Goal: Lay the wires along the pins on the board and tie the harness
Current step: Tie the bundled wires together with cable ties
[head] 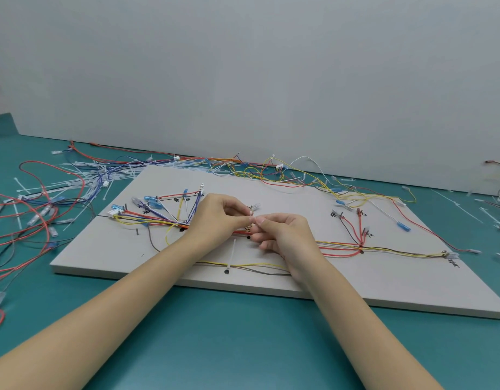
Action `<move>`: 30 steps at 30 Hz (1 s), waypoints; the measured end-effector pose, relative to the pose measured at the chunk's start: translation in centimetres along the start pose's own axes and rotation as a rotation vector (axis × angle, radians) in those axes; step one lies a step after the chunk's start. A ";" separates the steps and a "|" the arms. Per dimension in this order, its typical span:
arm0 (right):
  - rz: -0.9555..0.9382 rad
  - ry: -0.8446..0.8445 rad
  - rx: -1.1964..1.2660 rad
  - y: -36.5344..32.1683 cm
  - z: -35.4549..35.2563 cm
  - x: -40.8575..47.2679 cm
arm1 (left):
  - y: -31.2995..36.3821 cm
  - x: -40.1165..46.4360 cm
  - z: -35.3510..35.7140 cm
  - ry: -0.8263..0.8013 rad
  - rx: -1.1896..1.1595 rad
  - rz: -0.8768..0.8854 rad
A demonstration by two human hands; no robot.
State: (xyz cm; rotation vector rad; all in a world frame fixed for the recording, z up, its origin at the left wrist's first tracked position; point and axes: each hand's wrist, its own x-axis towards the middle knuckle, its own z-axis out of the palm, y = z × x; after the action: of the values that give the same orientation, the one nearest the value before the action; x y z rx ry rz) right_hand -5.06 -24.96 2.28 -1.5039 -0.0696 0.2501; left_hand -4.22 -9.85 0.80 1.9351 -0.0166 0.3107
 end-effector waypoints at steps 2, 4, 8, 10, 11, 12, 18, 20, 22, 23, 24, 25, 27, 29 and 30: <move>-0.023 0.030 -0.007 0.2 0.1 0.0 | -0.1 0.0 0.0 0.004 -0.002 0.021; -0.041 0.053 0.014 0.2 0.2 0.0 | -0.1 0.0 0.0 -0.006 -0.015 0.024; -0.074 0.055 0.052 0.2 0.2 0.0 | -0.2 0.0 -0.1 -0.017 -0.006 0.025; -0.084 0.047 0.061 0.2 0.2 0.0 | -0.2 0.0 -0.1 -0.021 -0.003 0.024; -0.088 0.045 0.059 0.2 0.2 0.0 | -0.1 0.0 -0.1 -0.024 -0.003 0.022; -0.093 0.044 0.053 0.3 0.2 0.0 | -0.1 0.0 -0.1 -0.027 -0.002 0.020; -0.116 0.027 0.036 0.6 0.1 0.3 | 0.0 -0.1 -0.1 -0.040 0.000 0.025; -0.121 0.016 0.040 0.6 0.0 0.3 | 0.0 0.0 -0.1 -0.043 -0.001 0.023; -0.126 0.005 0.048 0.7 -0.1 0.3 | 0.0 0.0 -0.1 -0.047 0.000 0.023; -0.128 0.002 0.050 0.7 -0.1 0.3 | 0.0 0.0 0.0 -0.047 -0.003 0.024; -0.129 0.003 0.052 0.7 -0.1 0.3 | -0.1 0.0 -0.1 -0.047 -0.006 0.025; -0.130 0.006 0.056 0.7 0.0 0.3 | -0.1 0.0 -0.1 -0.047 -0.009 0.025; -0.131 0.014 0.063 0.7 0.0 0.4 | -0.3 0.0 -0.1 -0.049 -0.013 0.028; -0.133 0.020 0.070 0.8 0.0 0.4 | -0.4 0.1 -0.1 -0.060 -0.021 0.032; -0.132 0.020 0.071 0.8 0.0 0.4 | -0.5 0.1 -0.1 -0.066 -0.025 0.036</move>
State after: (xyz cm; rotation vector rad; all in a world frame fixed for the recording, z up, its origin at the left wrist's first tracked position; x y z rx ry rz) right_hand -4.72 -24.85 1.45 -1.4251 -0.1421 0.1298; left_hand -4.07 -9.60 0.42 1.9215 -0.0986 0.2694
